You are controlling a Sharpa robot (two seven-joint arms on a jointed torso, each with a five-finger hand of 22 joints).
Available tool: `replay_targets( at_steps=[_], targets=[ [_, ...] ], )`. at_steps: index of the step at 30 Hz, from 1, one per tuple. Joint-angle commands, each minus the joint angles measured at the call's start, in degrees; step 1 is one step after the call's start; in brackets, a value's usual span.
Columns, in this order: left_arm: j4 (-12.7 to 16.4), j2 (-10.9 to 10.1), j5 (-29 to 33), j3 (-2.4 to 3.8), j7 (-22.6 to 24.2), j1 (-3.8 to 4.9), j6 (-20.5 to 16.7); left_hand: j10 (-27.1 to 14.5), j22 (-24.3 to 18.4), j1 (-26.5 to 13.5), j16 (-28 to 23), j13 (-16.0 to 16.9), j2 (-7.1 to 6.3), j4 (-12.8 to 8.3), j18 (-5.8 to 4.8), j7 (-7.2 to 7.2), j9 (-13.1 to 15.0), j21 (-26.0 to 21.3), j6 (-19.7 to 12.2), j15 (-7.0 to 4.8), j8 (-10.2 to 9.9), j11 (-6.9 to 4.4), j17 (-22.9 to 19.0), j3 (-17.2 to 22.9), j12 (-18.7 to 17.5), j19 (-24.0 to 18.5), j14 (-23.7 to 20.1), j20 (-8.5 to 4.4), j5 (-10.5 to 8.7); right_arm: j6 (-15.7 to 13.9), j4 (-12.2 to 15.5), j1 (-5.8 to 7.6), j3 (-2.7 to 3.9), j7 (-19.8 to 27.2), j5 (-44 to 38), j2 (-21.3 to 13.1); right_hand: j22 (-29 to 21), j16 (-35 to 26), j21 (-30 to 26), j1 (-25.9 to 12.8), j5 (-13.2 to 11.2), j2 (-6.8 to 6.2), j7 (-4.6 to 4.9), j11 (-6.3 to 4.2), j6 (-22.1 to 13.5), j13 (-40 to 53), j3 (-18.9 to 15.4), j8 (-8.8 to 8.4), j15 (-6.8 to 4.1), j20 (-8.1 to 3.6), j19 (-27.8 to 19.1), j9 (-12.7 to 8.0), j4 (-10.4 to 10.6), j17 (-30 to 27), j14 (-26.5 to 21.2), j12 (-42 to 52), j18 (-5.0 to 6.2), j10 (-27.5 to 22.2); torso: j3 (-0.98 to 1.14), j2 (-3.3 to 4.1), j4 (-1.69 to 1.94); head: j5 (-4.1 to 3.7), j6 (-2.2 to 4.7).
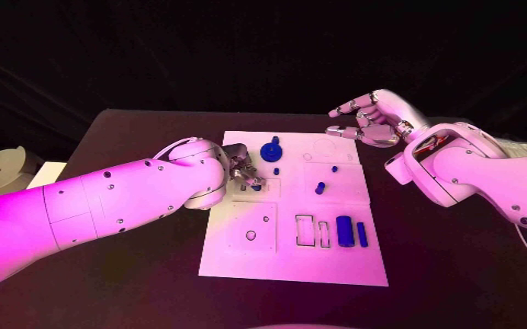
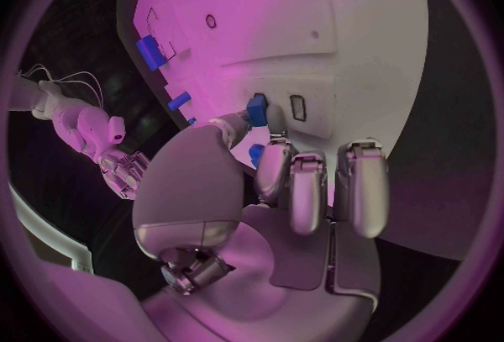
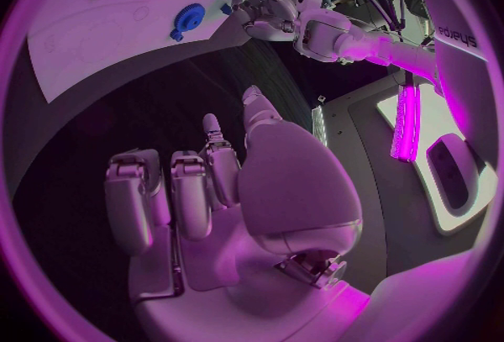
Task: Assemble the parts on the task board
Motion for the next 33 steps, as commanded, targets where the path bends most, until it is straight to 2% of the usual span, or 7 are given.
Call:
replay_targets(
  at_steps=[1, 14, 25, 33],
  targets=[
    [-0.4, 0.3, 0.8, -0.54, -1.2, -0.64, 3.7, 0.0, 8.1, -0.7, 0.2, 0.1, 0.12, 0.2, -1.09, -0.52, 0.1, 0.3, 0.7, -0.58, 0.3, -0.38, 15.1, -0.6, 0.3, 2.9, 6.0, -0.42, -0.07, 0.7, 0.2, -0.03, 0.0, 0.4, -0.1, 0.0, 12.2, -0.1, -0.3, -0.2, 0.3, 0.32, 0.02, -0.04, 0.3, 6.7, -0.4, 0.16, 0.08, 0.29, 4.5, 0.1, -0.1, 14.4, 5.9, -0.2, -0.1, -0.4, 0.01, 0.0, 0.01, 0.02, 0.03],
    [-0.9, 0.5, 0.8, -0.54, -1.6, -0.63, 4.6, 0.6, 9.2, -3.2, 0.2, 1.0, 0.04, 2.7, -1.35, -0.88, 1.3, 0.9, 1.4, -0.83, 1.1, -0.67, 15.1, -5.0, 1.1, 3.4, 6.0, -0.66, 0.06, 0.8, 0.1, -0.03, 0.0, 0.5, 0.1, 0.0, 11.8, -0.3, -0.5, -0.5, 0.6, 0.32, 0.04, -0.03, 0.2, 6.5, -0.9, 0.11, 0.08, 0.28, 4.3, 0.1, 0.2, 14.0, 5.8, -0.7, -0.01, -0.6, 0.01, -0.03, 0.01, -0.02, -0.01],
    [-1.2, 0.5, 0.8, -0.52, -1.6, -0.63, 3.9, 1.0, 9.8, -5.5, 0.2, 1.7, 0.53, 5.5, -1.47, -1.02, 2.1, 1.2, 2.0, -0.91, 1.5, -0.78, 15.1, -9.5, 1.7, 3.7, 6.0, -0.75, 0.14, 0.7, 0.0, -0.03, 0.0, 0.4, 0.1, 0.0, 11.6, -0.4, -0.6, -0.7, 0.7, 0.32, 0.04, -0.03, 0.2, 6.3, -1.1, 0.09, 0.07, 0.28, 4.1, 0.1, 0.4, 13.8, 5.7, -0.9, 0.05, -0.7, -0.03, 0.01, 0.02, -0.14, 0.14],
    [-1.3, 0.5, 0.8, -0.41, -1.6, -0.63, 3.1, 1.1, 10.0, -7.8, 0.2, 1.8, 1.37, 5.8, -1.51, -1.04, 2.5, 1.2, 2.1, -0.93, 1.5, -0.79, 15.1, -13.8, 1.8, 3.8, 6.0, -0.76, 0.25, 0.7, 0.0, -0.03, 0.0, 0.4, 0.1, 0.0, 11.4, -0.5, -0.7, -0.8, 0.8, 0.32, 0.04, -0.03, 0.2, 6.2, -1.3, 0.08, 0.07, 0.28, 4.1, 0.0, 0.5, 13.6, 5.7, -1.1, 0.09, -0.8, -0.04, 0.0, -0.01, -0.12, 0.24]
  ],
)
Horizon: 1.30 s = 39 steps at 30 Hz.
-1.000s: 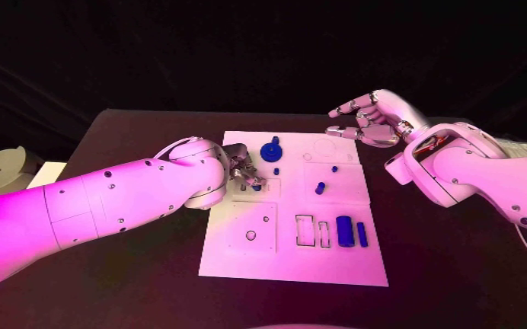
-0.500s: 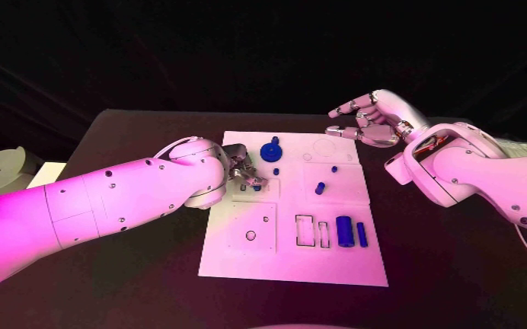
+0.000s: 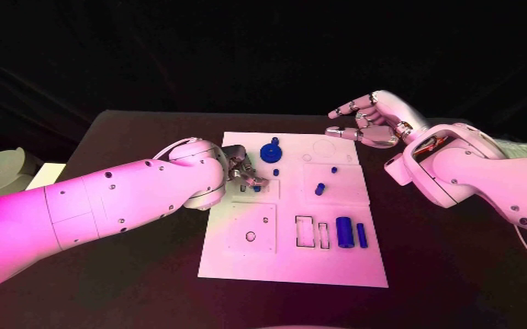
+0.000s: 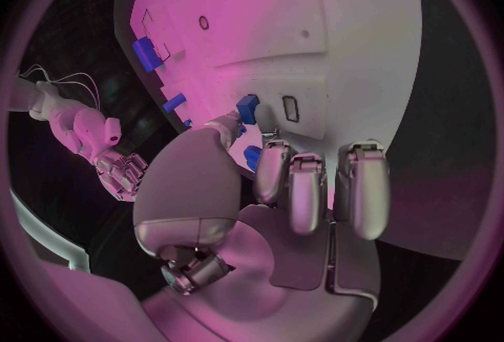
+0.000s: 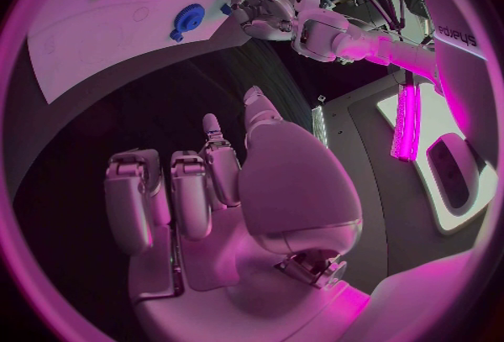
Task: Assemble the parts on the task board
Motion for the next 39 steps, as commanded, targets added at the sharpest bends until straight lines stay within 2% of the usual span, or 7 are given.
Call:
replay_targets(
  at_steps=[1, 12, 18, 26, 34, 36, 39],
  targets=[
    [-0.1, 0.0, 0.8, -0.4, -1.2, -0.63, 1.9, 0.3, 10.0, -0.8, 0.2, 0.1, 0.05, 0.0, -0.61, 0.07, 0.1, 0.3, 0.2, -0.52, 0.1, 0.0, 15.1, -1.2, 0.1, 3.6, 6.0, -0.57, 0.24, 0.6, 0.0, -0.03, 0.0, 0.4, -0.1, 0.0, 11.5, -0.3, -0.2, -0.6, 0.2, 0.1, 0.04, -0.04, 0.2, 6.2, -0.3, 0.08, 0.07, 0.28, 4.1, 0.1, -0.2, 13.6, 5.7, -0.4, 0.08, -0.4, -0.02, 0.0, -0.02, 0.01, 0.04],
    [1.2, -1.2, 2.1, 0.33, -1.1, -0.63, -0.4, 0.1, 9.5, -3.7, 0.2, -0.2, 1.12, 0.2, -0.48, 0.05, 0.5, 0.0, 0.1, -0.61, -0.2, 0.0, 15.1, -9.6, -0.2, 3.4, 6.0, -0.65, 0.49, 0.8, -0.2, -0.05, 0.0, 0.4, -0.1, 0.0, 11.3, -0.4, -0.2, -0.6, 0.2, 0.08, 0.04, -0.04, 0.1, 6.1, -0.4, 0.08, 0.07, 0.28, 4.0, 0.0, -0.1, 13.5, 5.7, -0.5, 0.12, -0.4, -0.02, -0.01, -0.02, 0.03, 0.22],
    [2.3, -2.3, 3.9, 1.15, -1.0, -0.5, -2.0, -0.2, 9.1, -6.0, 0.2, -0.5, 2.67, 0.3, -0.36, 0.22, 1.1, -0.3, -0.5, -0.56, -0.1, 0.12, 15.1, -18.7, -0.5, 3.1, 6.0, -0.65, 0.63, 0.8, -0.4, -0.09, -0.02, 0.4, 0.0, 0.0, 11.3, -0.4, -0.3, -0.6, 0.2, 0.08, 0.04, -0.04, 0.1, 6.0, -0.4, 0.07, 0.06, 0.28, 4.0, 0.0, -0.1, 13.4, 5.7, -0.6, 0.13, -0.5, 0.01, -0.06, 0.03, 0.07, 0.32],
    [4.1, -3.9, 9.1, 2.98, -0.5, 0.12, -1.0, -1.2, 7.1, -4.3, 0.2, -1.8, 3.16, 0.2, 0.09, 0.73, 1.0, -1.5, -2.1, -0.39, -0.9, 0.48, 15.1, -20.0, -1.9, 2.2, 6.0, -0.54, 0.76, 0.9, -0.8, -0.26, -0.06, 0.4, 0.2, 0.1, 11.3, -0.4, -0.3, -0.6, 0.2, 0.08, 0.04, -0.04, 0.1, 6.0, -0.4, 0.07, 0.06, 0.28, 4.0, 0.0, -0.1, 13.4, 5.7, -0.6, 0.13, -0.5, 0.01, 0.04, -0.05, 0.34, 0.65],
    [2.6, -5.5, 13.7, 3.84, -0.3, 4.5, 10.3, -5.5, 2.7, 2.0, 0.2, -7.5, 3.2, 0.1, 1.1, 3.64, -4.0, -4.5, -6.8, 1.64, -7.2, 2.96, 15.1, -20.8, -7.5, 0.0, 6.0, 1.23, 0.44, 1.0, -1.2, -0.65, -0.07, 0.4, 0.4, 0.3, 11.3, -0.4, -0.3, -0.6, 0.2, 0.08, 0.04, -0.04, 0.1, 6.0, -0.4, 0.07, 0.06, 0.28, 4.0, 0.0, -0.1, 13.4, 5.7, -0.6, 0.13, -0.5, 0.09, -0.02, 0.01, 0.49, 0.91],
    [0.2, -5.1, 13.8, 3.9, -0.2, 6.49, 14.2, -6.0, 1.9, 3.5, 0.2, -8.1, 3.98, 0.0, 1.29, 3.88, -5.0, -5.0, -6.6, 1.83, -8.0, 3.2, 15.1, -20.3, -8.1, -0.4, 6.0, 1.5, 0.47, 1.0, -1.3, -0.71, -0.07, 0.4, 0.4, 0.4, 11.3, -0.4, -0.3, -0.6, 0.2, 0.08, 0.04, -0.04, 0.1, 6.0, -0.4, 0.07, 0.06, 0.28, 4.0, 0.0, -0.1, 13.4, 5.7, -0.6, 0.13, -0.5, 0.1, -0.03, 0.06, 0.44, 1.05],
    [-3.5, -3.9, 13.5, 3.91, 0.2, 8.24, 16.6, -6.5, 1.1, 4.4, 0.2, -8.8, 4.46, 0.0, 1.47, 4.09, -6.0, -5.6, -6.4, 2.02, -8.8, 3.39, 15.1, -20.1, -8.7, -0.8, 6.0, 1.72, 0.4, 0.9, -1.5, -0.75, -0.08, 0.4, 0.4, 0.5, 11.3, -0.4, -0.3, -0.5, 0.5, 0.22, 0.04, -0.05, 0.1, 6.1, -0.5, 0.05, 0.05, 0.27, 4.0, 0.0, -0.1, 13.4, 5.7, -0.5, 0.13, -0.4, 0.05, -0.01, 0.03, 0.52, 1.2]
  ],
)
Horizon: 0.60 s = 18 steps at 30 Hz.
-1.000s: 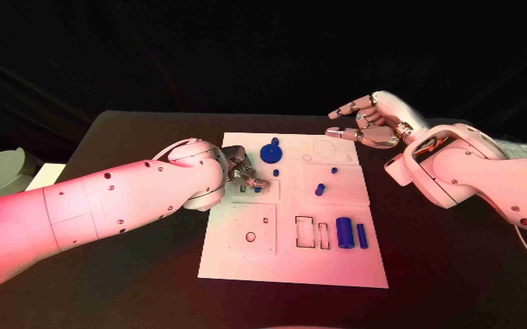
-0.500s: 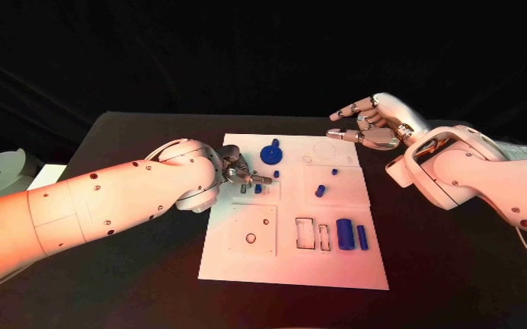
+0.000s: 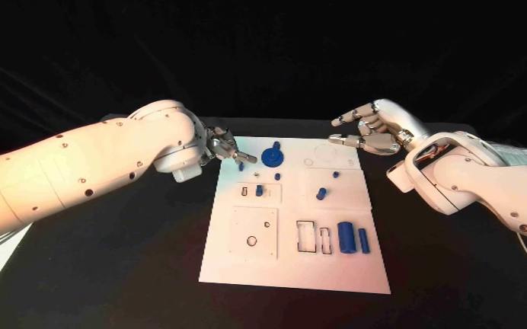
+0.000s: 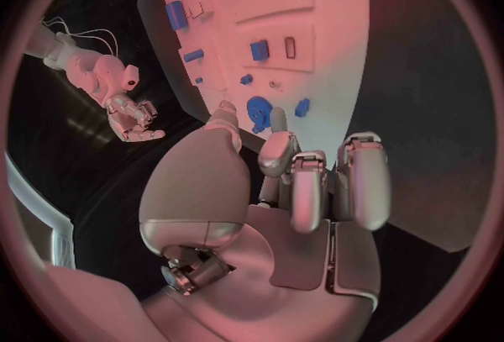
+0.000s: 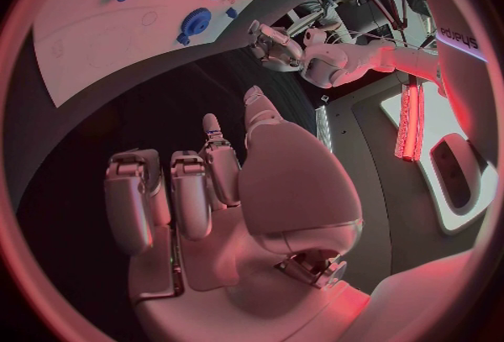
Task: Assemble the parts on the task board
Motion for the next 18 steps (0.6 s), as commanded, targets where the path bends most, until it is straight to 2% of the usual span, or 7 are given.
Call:
replay_targets(
  at_steps=[1, 2, 5, 7, 13, 18],
  targets=[
    [-3.7, 1.5, 1.9, 0.01, 1.0, 1.25, 8.8, -0.7, 0.8, 0.6, 0.2, -0.5, -0.2, 0.0, 0.62, 0.31, -0.7, -0.4, 0.2, 0.5, -0.5, 0.18, 15.1, 0.0, -0.5, -0.3, 5.9, 0.3, -0.1, 0.6, -0.2, -0.08, 0.0, 0.3, 0.0, 0.2, 11.3, -0.3, -0.3, -0.5, 0.5, 0.26, 0.04, -0.04, 0.1, 6.0, -0.4, 0.05, 0.05, 0.27, 4.0, 0.0, 0.0, 13.4, 5.7, -0.2, 0.13, -0.4, -0.04, 0.0, -0.01, 0.08, 0.29],
    [-5.1, 2.1, 1.5, 0.0, 1.2, 1.55, 9.0, -0.8, 0.6, 0.3, 0.2, -0.8, -0.61, 0.0, 0.67, 0.36, -1.2, -0.6, 0.4, 0.57, -0.8, 0.24, 15.1, -0.8, -0.7, -0.4, 5.9, 0.38, -0.28, 0.6, -0.3, -0.08, 0.0, 0.3, 0.0, 0.3, 11.3, -0.3, -0.3, -0.5, 0.5, 0.26, 0.04, -0.04, 0.1, 6.0, -0.4, 0.05, 0.05, 0.27, 4.0, 0.0, 0.0, 13.4, 5.7, -0.2, 0.13, -0.4, -0.04, 0.01, -0.05, 0.12, 0.35],
    [-8.5, 3.8, -0.3, -0.12, 1.9, 2.09, 9.1, -0.7, 0.8, -1.4, 0.2, -0.8, -1.4, 0.2, 0.63, 0.24, -2.0, -0.6, 1.3, 0.53, -1.0, 0.18, 15.1, -3.2, -0.6, -0.2, 5.9, 0.42, -3.33, 0.6, -0.4, -0.09, 0.0, 0.3, 0.0, 0.4, 11.3, -0.3, -0.3, -0.4, 0.6, 0.29, 0.03, -0.04, 0.1, 6.0, -0.4, 0.04, 0.05, 0.26, 4.0, 0.0, 0.0, 13.4, 5.7, -0.2, 0.13, -0.4, -0.08, 0.0, -0.04, 0.11, 0.54],
    [-10.9, 5.1, -1.6, -0.31, 2.2, 2.32, 9.5, -0.4, 1.2, -2.0, 0.2, -0.5, -1.4, 0.2, 0.54, 0.07, -2.1, -0.4, 1.8, 0.42, -0.9, 0.04, 15.1, -3.8, -0.2, 0.0, 5.9, 0.34, -3.56, 0.6, -0.5, -0.1, 0.0, 0.3, 0.0, 0.4, 11.3, -0.3, -0.3, -0.4, 0.6, 0.29, 0.03, -0.04, 0.1, 6.0, -0.4, 0.04, 0.05, 0.26, 4.0, 0.0, 0.0, 13.4, 5.7, -0.2, 0.13, -0.4, -0.1, 0.05, -0.05, 0.21, 0.63],
    [-16.7, 8.4, -4.4, -1.47, 2.6, 2.53, 11.2, 0.2, 2.0, -1.9, 0.2, 0.1, 0.49, 0.1, 0.35, -0.25, -2.5, 0.1, 2.7, 0.18, -0.6, -0.26, 15.1, -3.6, 0.5, 0.5, 5.9, 0.11, -3.46, 0.6, -0.6, -0.11, 0.0, 0.4, 0.1, 0.7, 11.3, -0.4, -0.3, -0.4, 1.0, 0.39, 0.03, -0.05, 0.1, 6.0, -0.5, 0.04, 0.04, 0.26, 3.9, 0.0, 0.1, 13.4, 5.6, -0.2, 0.14, -0.4, -0.14, 0.1, 0.05, 0.34, 0.61],
    [-19.7, 10.4, -4.8, -2.27, 3.2, 2.23, 12.5, 0.9, 3.2, -0.7, 0.2, 1.1, 1.76, 0.0, 0.08, -0.44, -2.6, 0.9, 3.2, 0.05, -0.3, -0.42, 15.1, -2.5, 1.6, 1.1, 5.9, -0.01, -2.77, 0.7, -0.7, -0.12, 0.0, 0.5, 0.1, 1.0, 11.3, -0.4, -0.3, -0.3, 1.3, 0.44, 0.03, -0.05, 0.1, 6.0, -0.6, 0.04, 0.03, 0.25, 3.9, 0.0, 0.1, 13.4, 5.6, -0.2, 0.14, -0.5, -0.15, 0.13, -0.05, 0.57, 0.5]
  ],
)
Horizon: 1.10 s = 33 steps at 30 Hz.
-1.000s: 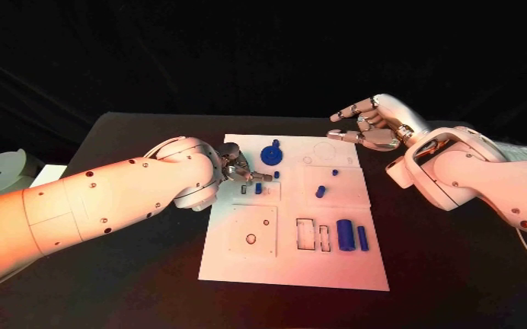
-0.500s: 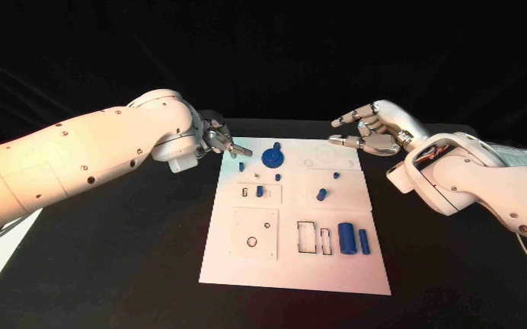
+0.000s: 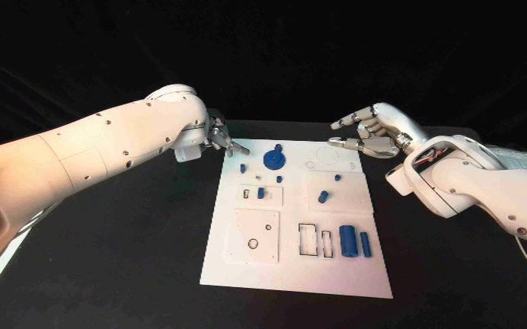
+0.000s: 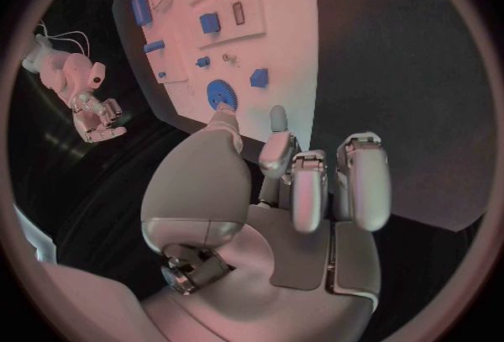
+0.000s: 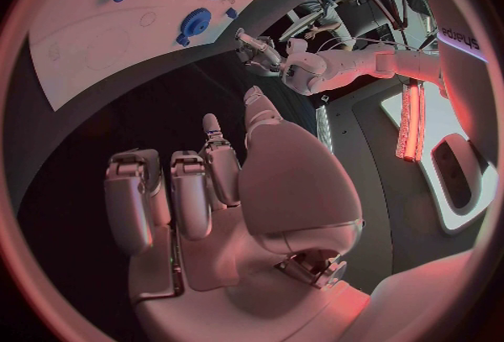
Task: Assemble the parts on the task board
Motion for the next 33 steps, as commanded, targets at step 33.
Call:
replay_targets(
  at_steps=[33],
  targets=[
    [-5.1, 4.2, 1.1, -0.96, 2.6, -1.91, 4.9, 1.7, 5.4, 3.5, 0.2, 2.2, 2.04, -0.3, -0.38, -0.67, 2.1, 1.8, 1.1, -0.61, 1.3, -0.57, 15.1, 7.8, 2.4, 1.8, 6.1, -0.57, 0.55, 0.7, -0.4, -0.14, 0.0, 0.7, 0.1, 0.7, 11.2, -0.2, -0.4, -0.1, 0.7, 0.48, 0.04, -0.06, 0.0, 5.9, -0.5, 0.02, 0.03, 0.24, 3.9, 0.0, -0.1, 13.4, 5.6, -0.2, 0.15, -0.5, 0.06, -0.04, -0.02, 0.19, -0.67]
  ],
)
